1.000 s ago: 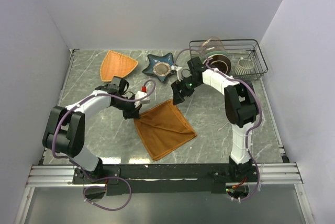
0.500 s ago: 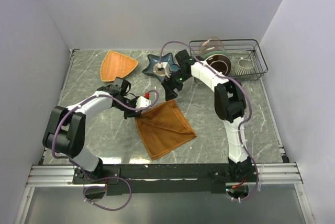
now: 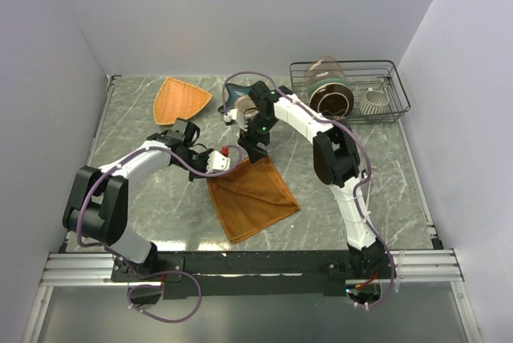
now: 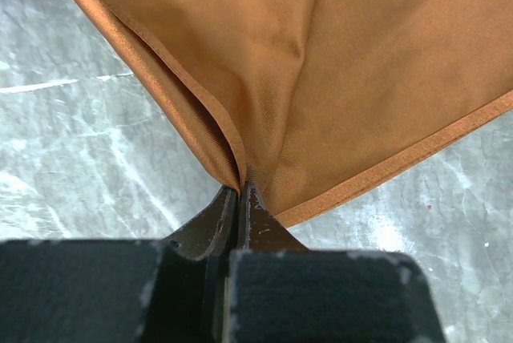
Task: Fold the napkin into a case and place the utensils inside
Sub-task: Pick up the upper triangle-folded napkin from the center of the board, then turn over the upper triangle folded napkin at the center of the board.
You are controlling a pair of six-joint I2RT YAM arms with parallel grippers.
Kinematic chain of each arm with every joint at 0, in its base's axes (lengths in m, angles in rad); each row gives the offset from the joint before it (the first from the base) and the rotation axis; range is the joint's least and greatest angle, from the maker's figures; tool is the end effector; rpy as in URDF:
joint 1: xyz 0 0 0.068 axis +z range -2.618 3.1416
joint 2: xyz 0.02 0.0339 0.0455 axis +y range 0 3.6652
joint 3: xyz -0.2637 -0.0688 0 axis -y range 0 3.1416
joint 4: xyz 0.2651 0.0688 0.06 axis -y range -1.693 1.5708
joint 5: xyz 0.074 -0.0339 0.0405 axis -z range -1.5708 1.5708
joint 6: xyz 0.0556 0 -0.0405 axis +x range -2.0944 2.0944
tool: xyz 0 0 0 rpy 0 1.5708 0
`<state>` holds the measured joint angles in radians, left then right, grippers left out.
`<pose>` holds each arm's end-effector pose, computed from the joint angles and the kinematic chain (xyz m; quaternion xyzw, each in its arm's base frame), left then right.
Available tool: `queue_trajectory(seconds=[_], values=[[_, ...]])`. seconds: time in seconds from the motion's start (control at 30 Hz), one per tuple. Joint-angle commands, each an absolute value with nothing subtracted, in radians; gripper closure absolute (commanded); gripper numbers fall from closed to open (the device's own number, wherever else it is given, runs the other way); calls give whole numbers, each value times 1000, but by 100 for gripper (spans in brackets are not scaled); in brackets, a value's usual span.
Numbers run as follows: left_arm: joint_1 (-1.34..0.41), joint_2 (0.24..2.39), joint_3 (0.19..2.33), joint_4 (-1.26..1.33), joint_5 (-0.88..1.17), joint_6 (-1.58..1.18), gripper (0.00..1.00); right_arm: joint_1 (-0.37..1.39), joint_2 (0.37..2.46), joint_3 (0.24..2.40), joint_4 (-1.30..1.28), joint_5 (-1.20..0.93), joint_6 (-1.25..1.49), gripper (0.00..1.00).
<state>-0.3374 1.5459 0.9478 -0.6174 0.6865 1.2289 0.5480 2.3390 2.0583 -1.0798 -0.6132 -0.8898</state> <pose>0.2780 -0.1349 0.1677 0.6961 0.6149 -0.2271 0.2930 0.4097 0.2876 0.1705 -0.6482 0.6926 0.2788 0.1496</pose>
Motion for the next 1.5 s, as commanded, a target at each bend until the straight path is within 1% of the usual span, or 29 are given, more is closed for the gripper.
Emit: queue_trajectory(seconds=[0.0, 0.07, 0.1, 0.17, 0.2, 0.33, 0.43, 0.47, 0.53, 0.57, 0.8, 0.93, 1.03, 1.07, 1.13, 1.2, 1.23, 1.3, 1.37, 1.4, 1.47], values=[[-342, 1490, 934, -623, 765, 1307, 99, 563, 2388, 2146, -1155, -554, -951, 19], [-342, 1477, 927, -623, 770, 1318, 99, 572, 2404, 2166, -1166, -534, -954, 22], [-341, 1473, 923, -621, 772, 1319, 99, 574, 2408, 2171, -1172, -531, -957, 28], [-344, 1468, 923, -624, 770, 1315, 99, 577, 2402, 2155, -1175, -519, -977, 35], [-344, 1467, 923, -626, 769, 1315, 99, 577, 2396, 2142, -1172, -517, -985, 42], [-339, 1444, 917, -623, 767, 1296, 99, 571, 2338, 2016, -1149, -514, -1043, 55], [-337, 1434, 910, -614, 769, 1272, 99, 566, 2304, 1988, -1158, -540, -1061, 65], [-337, 1433, 908, -612, 770, 1256, 99, 568, 2298, 1990, -1164, -549, -1066, 74], [-333, 1428, 905, -603, 772, 1241, 99, 565, 2289, 1994, -1172, -574, -1063, 85], [-331, 1427, 907, -603, 769, 1232, 99, 565, 2284, 1996, -1175, -575, -1062, 100], [-302, 1385, 900, -557, 729, 1154, 99, 542, 2208, 1973, -1109, -520, -962, 100], [-258, 1368, 923, -493, 674, 1072, 99, 515, 2131, 1977, -953, -421, -842, 100], [-227, 1388, 985, -431, 605, 1000, 99, 499, 2085, 1993, -815, -345, -758, 100], [-221, 1397, 1032, -413, 586, 958, 99, 496, 2076, 2000, -781, -295, -744, 100], [-193, 1429, 1130, -388, 562, 916, 99, 486, 2059, 2051, -726, -269, -712, 100], [-177, 1453, 1201, -390, 551, 899, 99, 486, 2054, 2097, -713, -235, -693, 100], [-163, 1468, 1269, -397, 546, 893, 99, 485, 2043, 2132, -700, -223, -687, 100], [-150, 1470, 1319, -417, 545, 897, 99, 489, 2023, 2143, -678, -193, -672, 100], [-147, 1453, 1339, -431, 552, 922, 99, 491, 1958, 2077, -591, -181, -663, 100], [-147, 1427, 1332, -439, 558, 934, 99, 497, 1929, 1983, -554, -167, -664, 100], [-149, 1395, 1277, -471, 583, 965, 99, 512, 1838, 1867, -445, -166, -673, 100]])
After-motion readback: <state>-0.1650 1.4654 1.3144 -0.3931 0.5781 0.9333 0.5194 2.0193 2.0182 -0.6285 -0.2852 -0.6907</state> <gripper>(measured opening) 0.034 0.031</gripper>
